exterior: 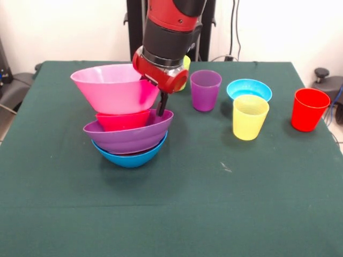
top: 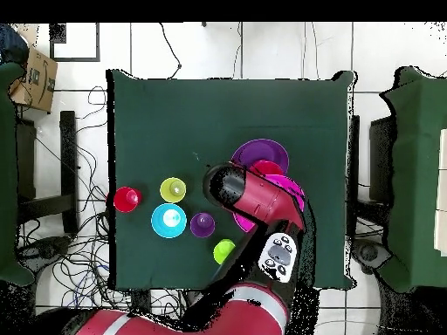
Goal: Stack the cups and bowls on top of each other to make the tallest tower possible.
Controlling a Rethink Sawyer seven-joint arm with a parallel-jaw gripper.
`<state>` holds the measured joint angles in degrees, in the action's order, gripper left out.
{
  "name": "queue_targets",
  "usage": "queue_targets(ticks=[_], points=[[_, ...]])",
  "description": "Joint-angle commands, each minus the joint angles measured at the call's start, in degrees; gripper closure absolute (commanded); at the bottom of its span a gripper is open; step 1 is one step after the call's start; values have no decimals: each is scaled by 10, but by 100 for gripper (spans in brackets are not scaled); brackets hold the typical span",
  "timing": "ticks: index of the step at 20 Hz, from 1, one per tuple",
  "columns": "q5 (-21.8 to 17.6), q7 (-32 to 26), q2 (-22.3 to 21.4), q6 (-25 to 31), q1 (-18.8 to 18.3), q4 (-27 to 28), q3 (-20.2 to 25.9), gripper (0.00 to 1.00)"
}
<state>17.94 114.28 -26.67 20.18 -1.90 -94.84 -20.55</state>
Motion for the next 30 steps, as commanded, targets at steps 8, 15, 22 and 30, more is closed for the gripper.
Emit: queue_targets(ticks=[8, 15, 22, 30], points=[[-3, 61, -40, 9, -20, 25, 57, 0], [-15, 42, -37, -31, -47, 27, 81, 0], [-25, 30, -34, -37, -71, 34, 94, 0], [-41, 12, -17, -93, -120, 50, 134, 0]])
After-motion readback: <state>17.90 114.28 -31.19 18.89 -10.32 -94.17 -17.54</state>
